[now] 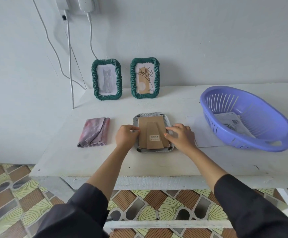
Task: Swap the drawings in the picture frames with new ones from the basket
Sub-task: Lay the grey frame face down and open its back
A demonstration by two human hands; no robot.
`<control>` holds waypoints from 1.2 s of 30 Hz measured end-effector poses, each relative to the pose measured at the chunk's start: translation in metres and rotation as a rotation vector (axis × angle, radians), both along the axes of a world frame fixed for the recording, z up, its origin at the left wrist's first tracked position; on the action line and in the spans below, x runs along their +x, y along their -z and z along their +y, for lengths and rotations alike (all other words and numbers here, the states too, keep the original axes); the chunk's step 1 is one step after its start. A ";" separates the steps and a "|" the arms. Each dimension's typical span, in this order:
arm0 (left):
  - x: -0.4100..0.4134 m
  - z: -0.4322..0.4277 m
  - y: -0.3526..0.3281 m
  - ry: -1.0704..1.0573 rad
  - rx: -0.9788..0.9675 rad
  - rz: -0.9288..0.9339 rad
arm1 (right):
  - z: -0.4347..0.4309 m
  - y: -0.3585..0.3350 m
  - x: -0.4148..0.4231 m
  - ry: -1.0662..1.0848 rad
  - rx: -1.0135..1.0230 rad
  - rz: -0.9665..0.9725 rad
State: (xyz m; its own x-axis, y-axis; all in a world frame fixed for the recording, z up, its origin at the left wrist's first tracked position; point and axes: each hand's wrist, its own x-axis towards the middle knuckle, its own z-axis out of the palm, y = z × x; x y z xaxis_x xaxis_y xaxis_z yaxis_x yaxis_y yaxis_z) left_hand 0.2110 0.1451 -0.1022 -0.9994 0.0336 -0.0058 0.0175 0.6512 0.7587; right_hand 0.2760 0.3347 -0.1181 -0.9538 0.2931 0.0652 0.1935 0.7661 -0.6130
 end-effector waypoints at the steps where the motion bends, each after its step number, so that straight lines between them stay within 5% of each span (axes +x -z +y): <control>1: 0.001 0.000 0.000 -0.003 0.000 0.000 | 0.000 0.001 0.002 0.004 0.036 0.013; 19: 0.005 0.019 -0.015 -0.151 0.338 -0.137 | -0.003 0.002 0.010 -0.012 0.100 0.078; 36: -0.002 0.008 -0.050 -0.045 0.632 -0.217 | -0.002 0.003 0.011 -0.031 0.113 0.083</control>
